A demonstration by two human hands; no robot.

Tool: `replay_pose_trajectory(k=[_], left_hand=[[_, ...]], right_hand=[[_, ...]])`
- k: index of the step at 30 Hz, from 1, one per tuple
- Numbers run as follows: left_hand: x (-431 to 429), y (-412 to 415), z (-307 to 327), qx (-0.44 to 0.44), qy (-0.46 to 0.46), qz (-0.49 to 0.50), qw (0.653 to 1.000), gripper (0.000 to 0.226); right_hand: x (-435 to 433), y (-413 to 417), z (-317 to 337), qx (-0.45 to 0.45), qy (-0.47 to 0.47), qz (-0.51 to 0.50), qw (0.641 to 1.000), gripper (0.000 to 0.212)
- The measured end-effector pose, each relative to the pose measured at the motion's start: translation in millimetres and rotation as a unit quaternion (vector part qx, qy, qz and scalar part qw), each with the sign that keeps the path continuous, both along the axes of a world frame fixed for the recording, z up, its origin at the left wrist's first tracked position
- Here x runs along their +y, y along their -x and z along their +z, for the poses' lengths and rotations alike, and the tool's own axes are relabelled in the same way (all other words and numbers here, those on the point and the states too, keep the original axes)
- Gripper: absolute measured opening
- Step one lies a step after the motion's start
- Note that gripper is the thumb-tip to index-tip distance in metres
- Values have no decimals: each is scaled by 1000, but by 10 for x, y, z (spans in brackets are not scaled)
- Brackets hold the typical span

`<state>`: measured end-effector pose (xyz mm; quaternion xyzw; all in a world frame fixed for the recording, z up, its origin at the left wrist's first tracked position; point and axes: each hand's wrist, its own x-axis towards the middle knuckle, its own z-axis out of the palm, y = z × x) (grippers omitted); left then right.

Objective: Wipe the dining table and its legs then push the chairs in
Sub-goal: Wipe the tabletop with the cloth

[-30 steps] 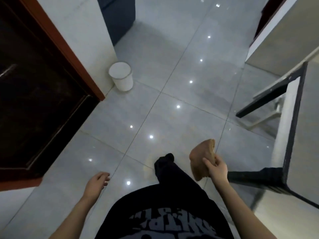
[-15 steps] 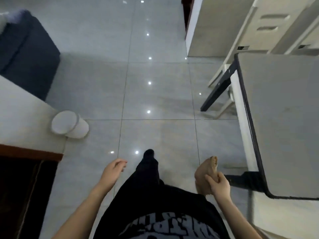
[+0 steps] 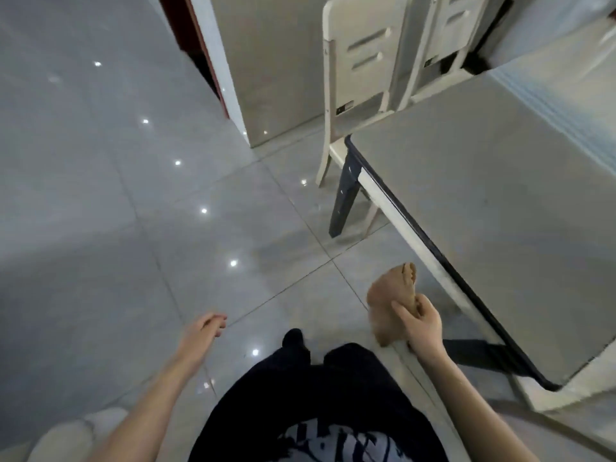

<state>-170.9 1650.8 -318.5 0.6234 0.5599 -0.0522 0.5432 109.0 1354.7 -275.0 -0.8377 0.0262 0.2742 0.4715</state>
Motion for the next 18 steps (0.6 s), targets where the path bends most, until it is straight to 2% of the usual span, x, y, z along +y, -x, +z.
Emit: replay_pose_trajectory(k=[4,6,8,13,16,18], left_hand=[[560,-969,276,-25,-32,-114,993,22],[681,-1528,404,-44,-54,-172,983,12],[699,-2124,495,-76,-103,-233,964,21],[350,-3520,679,-108,-201,-397,889,43],[20,-4259,692,-146,-220,-479,837,58],[-185,-4715,583,-156,-225,-522,808,64]], right_hand=[[178,-329,275,-24,-37,-83,996,13],[195,-528,397,-44,-53,-128,989,13],[158,-765,476,-64,-63,-170,981,16],[-6,-1413,539,-86,-106,-266,954,18],[-178,-1791,463,-75,-136,-336,929,23],[-353,-1988,270,-60,-122,-380,915,31]])
